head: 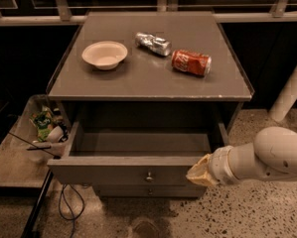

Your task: Close top drawer

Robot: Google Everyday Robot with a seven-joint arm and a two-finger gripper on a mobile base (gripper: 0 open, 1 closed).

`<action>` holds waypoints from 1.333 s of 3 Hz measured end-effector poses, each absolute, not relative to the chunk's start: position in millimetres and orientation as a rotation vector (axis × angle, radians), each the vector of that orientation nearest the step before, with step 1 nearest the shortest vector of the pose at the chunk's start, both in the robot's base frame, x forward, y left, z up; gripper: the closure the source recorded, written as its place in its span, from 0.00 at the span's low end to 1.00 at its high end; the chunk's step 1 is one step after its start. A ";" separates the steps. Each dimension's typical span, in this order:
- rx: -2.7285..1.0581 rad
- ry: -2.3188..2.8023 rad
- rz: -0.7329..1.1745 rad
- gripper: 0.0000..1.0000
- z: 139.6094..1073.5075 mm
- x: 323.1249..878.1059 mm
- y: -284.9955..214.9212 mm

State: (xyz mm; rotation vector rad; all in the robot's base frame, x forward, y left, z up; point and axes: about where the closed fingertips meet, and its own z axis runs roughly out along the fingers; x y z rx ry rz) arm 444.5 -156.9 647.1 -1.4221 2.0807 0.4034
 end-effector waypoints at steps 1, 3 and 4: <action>-1.422 2.081 0.403 0.85 647.1 444.5 -156.9; -1.442 2.093 0.438 0.40 646.3 432.9 -149.9; -1.418 2.083 0.434 0.16 643.2 449.2 -149.0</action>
Offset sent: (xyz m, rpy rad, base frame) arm 0.0000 0.0000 0.0000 0.0000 0.0000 0.0000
